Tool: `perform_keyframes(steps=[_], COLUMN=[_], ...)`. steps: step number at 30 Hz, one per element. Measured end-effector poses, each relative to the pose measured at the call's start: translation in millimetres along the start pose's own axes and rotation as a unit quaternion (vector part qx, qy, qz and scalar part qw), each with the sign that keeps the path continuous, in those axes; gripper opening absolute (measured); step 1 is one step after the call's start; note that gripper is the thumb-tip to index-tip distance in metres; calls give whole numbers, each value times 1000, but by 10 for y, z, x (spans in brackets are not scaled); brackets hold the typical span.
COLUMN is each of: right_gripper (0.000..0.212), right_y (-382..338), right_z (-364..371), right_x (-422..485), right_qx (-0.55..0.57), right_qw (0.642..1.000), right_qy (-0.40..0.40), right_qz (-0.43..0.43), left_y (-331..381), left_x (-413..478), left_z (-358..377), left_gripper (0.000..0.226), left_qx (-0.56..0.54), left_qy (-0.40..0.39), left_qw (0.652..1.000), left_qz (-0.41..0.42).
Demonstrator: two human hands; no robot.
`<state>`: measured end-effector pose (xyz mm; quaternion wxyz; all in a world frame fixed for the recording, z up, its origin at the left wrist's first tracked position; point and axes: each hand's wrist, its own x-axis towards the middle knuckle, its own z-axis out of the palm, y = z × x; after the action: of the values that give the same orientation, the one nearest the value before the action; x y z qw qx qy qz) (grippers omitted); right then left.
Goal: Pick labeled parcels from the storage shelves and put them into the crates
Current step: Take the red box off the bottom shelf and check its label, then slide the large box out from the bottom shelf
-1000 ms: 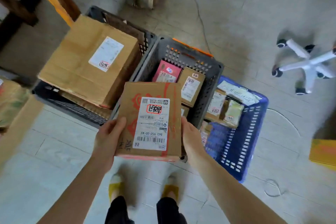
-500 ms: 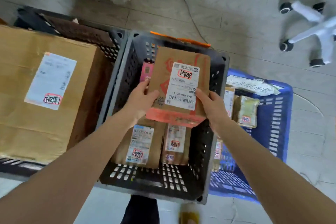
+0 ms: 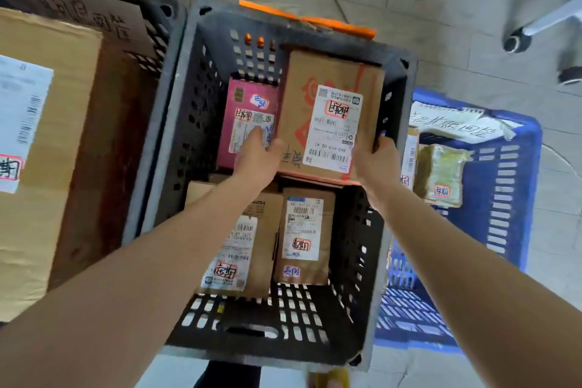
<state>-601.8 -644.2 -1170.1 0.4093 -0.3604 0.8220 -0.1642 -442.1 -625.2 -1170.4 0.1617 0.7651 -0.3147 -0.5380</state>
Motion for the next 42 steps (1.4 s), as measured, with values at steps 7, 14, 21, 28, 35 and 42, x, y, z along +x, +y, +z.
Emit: perform_keyframes(steps=[7, 14, 21, 28, 35, 42], right_gripper=[40, 43, 45, 46, 48, 47], right_y=[-499, -1080, -1152, -688, 252, 1271], right_z=[-284, -574, -394, 214, 1015, 1906], right_x=[-747, -2239, -3850, -5541, -7349, -8714], right_qx=[-27, -106, -145, -186, -234, -269], right_qw=[994, 946, 873, 812, 767, 721], right_qy=[-101, -259, -384, -414, -456, -514], right_qz=[-31, -162, -262, -366, -385, -379], left_y=[121, -82, -816, -2282, -4196, -5787], left_x=[-950, -2496, -3973, -5429, -6852, -7653], left_z=[-402, -1022, -1693, -2335, -2853, -3148], left_gripper=[46, 18, 34, 33, 26, 14], left_qx=[-105, -246, -246, -339, -367, -359], left_qy=[64, 154, 262, 376, 455, 519], left_qw=[991, 954, 927, 845, 797, 757], left_qz=[-46, -74, -105, -173, -153, -169])
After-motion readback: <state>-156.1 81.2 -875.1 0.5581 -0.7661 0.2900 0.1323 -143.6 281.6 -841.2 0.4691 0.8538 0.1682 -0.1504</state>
